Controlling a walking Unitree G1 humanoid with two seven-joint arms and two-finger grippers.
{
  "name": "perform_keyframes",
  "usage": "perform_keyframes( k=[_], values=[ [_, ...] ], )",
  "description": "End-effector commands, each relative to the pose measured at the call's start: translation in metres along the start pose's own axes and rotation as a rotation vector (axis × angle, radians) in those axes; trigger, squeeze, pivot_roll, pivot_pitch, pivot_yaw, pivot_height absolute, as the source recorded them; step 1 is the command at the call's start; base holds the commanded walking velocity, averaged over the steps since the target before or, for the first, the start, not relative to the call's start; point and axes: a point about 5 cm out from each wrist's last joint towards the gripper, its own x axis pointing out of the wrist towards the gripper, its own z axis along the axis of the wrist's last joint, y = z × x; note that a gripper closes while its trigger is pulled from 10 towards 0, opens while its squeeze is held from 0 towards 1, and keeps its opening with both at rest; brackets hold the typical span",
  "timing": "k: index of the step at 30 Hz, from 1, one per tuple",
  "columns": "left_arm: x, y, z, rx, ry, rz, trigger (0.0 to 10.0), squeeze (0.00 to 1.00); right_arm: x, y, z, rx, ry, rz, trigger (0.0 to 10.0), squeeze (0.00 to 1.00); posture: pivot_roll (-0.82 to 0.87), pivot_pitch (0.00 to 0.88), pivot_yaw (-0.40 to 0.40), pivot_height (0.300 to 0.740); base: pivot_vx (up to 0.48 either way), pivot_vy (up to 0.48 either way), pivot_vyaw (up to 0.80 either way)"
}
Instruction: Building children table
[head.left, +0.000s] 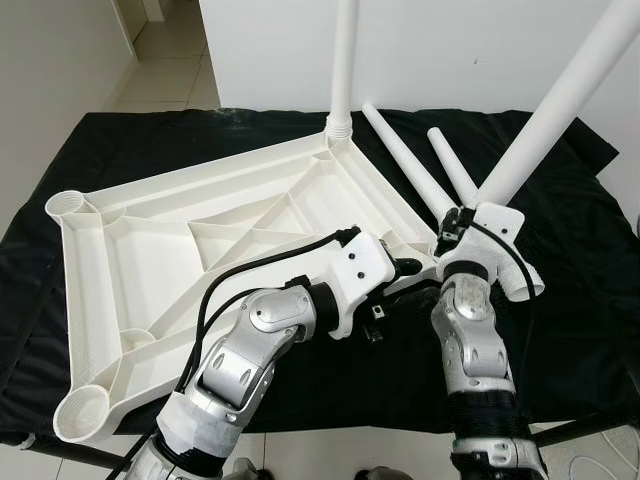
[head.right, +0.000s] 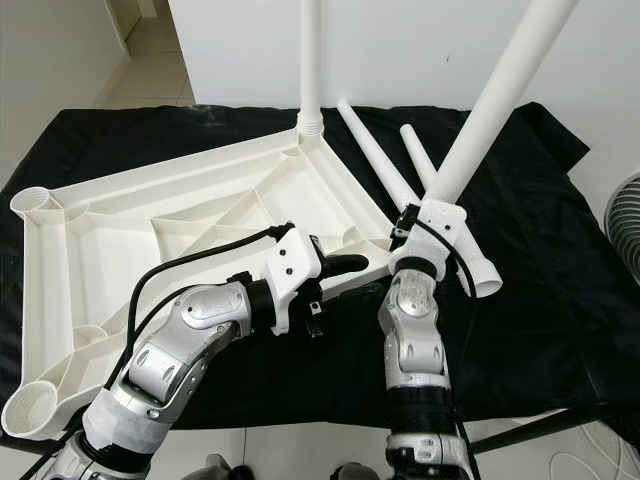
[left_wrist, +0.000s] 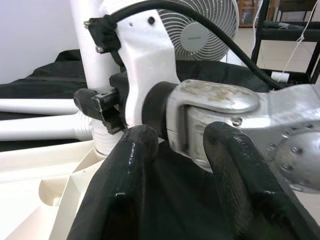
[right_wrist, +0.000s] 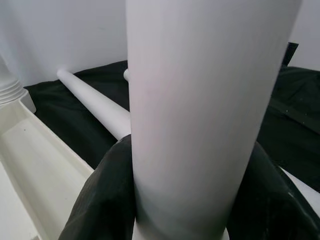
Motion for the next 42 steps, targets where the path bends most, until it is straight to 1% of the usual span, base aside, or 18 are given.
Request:
perform_keyframes(
  k=[1,10,11,13,15,19,20,23,27,30,31,35,40,41,42],
  values=[
    [0.001,0.001,0.002,0.013,-0.003,0.02,10.0,0.0,-0.002,-0.015,-0.029,-0.029,0.145,-0.066,10.0,0.0,-0.15,0.056,0.045,0.74,0.0,0.0,0.0],
    [0.001,0.0,0.002,0.011,-0.004,0.024,10.0,0.0,-0.003,-0.012,-0.028,-0.038,0.146,-0.064,10.0,0.0,-0.15,0.06,0.045,0.74,0.0,0.0,0.0],
    [0.001,0.0,0.002,0.011,-0.004,0.025,10.0,0.0,-0.005,-0.01,-0.026,-0.046,0.127,-0.067,10.0,0.0,-0.15,0.065,0.04,0.74,0.0,0.0,0.0],
    [0.001,0.0,0.002,0.011,-0.004,0.025,10.0,0.0,-0.005,-0.01,-0.026,-0.046,0.127,-0.067,10.0,0.0,-0.15,0.065,0.04,0.74,0.0,0.0,0.0],
    [0.001,0.0,0.002,0.01,-0.005,0.031,10.0,0.0,-0.012,-0.006,-0.029,-0.063,0.132,-0.052,10.0,0.0,-0.14,0.07,0.038,0.74,0.0,0.0,0.0],
    [0.001,0.001,0.003,0.009,-0.006,0.035,10.0,0.0,-0.011,-0.008,-0.031,-0.064,0.143,-0.066,10.0,0.0,-0.15,0.075,0.041,0.74,0.0,0.0,0.0],
    [0.001,0.002,0.003,0.009,-0.006,0.036,10.0,0.0,-0.008,-0.011,-0.029,-0.068,0.133,-0.082,10.0,0.0,-0.15,0.075,0.041,0.74,0.0,0.0,0.0],
    [0.001,0.003,0.003,0.012,-0.007,0.037,10.0,0.0,-0.005,-0.019,-0.018,-0.079,0.056,-0.146,10.0,0.0,-0.15,0.075,0.041,0.74,0.0,0.0,0.0],
    [0.001,0.004,0.004,0.014,-0.008,0.04,10.0,0.0,-0.006,-0.022,-0.016,-0.09,0.042,-0.185,10.0,0.0,-0.15,0.08,0.045,0.74,0.0,0.0,0.0],
    [0.002,0.005,0.004,0.015,-0.009,0.041,10.0,0.0,-0.008,-0.021,-0.015,-0.099,0.038,-0.194,10.0,0.0,-0.15,0.08,0.045,0.74,0.0,0.0,0.0],
    [0.002,0.005,0.004,0.015,-0.01,0.043,10.0,0.0,-0.009,-0.017,-0.014,-0.122,0.026,-0.179,10.0,0.0,-0.15,0.08,0.045,0.74,0.0,0.0,0.0],
    [0.002,0.005,0.004,0.015,-0.012,0.046,10.0,0.0,-0.011,-0.012,-0.012,-0.153,-0.004,-0.152,10.0,0.0,-0.15,0.084,0.042,0.74,0.0,0.0,0.0],
    [0.002,0.006,0.005,0.016,-0.012,0.047,10.0,0.0,-0.01,-0.012,-0.011,-0.145,-0.009,-0.143,10.0,0.0,-0.15,0.082,0.04,0.74,0.0,0.0,0.0],
    [0.002,0.006,0.005,0.016,-0.013,0.049,10.0,0.0,-0.009,-0.011,-0.009,-0.131,-0.024,-0.122,10.0,1.0,-0.15,0.081,0.038,0.74,0.0,0.0,0.0],
    [0.002,0.006,0.005,0.016,-0.013,0.049,10.0,0.0,-0.009,-0.011,-0.009,-0.131,-0.024,-0.122,10.0,1.0,-0.15,0.081,0.038,0.74,0.0,0.0,0.0]
  ],
)
